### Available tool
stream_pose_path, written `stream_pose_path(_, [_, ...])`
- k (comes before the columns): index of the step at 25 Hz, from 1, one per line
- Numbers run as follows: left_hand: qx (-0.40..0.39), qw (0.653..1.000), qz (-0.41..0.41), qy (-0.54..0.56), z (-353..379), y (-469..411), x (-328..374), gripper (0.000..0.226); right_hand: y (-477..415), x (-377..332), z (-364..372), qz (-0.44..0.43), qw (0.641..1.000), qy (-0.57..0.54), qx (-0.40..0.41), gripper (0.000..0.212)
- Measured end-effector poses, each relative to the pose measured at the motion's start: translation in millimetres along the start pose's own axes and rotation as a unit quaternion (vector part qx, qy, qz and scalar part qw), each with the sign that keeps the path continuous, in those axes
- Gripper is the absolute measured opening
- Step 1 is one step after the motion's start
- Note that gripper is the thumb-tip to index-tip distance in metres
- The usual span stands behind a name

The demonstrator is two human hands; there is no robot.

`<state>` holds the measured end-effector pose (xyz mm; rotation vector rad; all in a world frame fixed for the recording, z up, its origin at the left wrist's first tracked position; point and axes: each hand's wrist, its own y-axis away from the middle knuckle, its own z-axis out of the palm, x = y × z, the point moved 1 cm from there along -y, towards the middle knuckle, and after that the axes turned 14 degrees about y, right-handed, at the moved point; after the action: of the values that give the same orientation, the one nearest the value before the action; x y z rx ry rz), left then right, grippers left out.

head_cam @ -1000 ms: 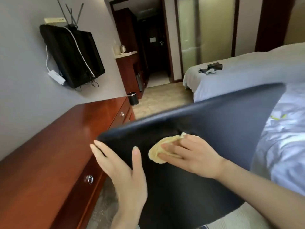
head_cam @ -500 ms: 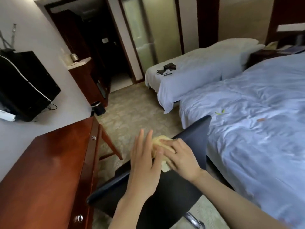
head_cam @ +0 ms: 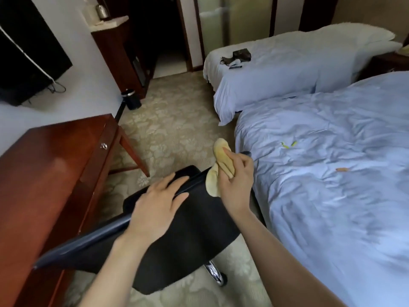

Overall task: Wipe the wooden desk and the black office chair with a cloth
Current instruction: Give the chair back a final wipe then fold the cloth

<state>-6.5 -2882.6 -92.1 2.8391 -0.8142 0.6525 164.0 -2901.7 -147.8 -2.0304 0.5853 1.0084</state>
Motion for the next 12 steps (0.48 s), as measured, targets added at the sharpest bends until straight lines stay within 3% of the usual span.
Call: stream_pose_path(12, [-0.183,0.973,-0.012,0.141,27,-98,39,0.06,-131,60,-1,-0.112,0.988,0.035,-0.097,0.041])
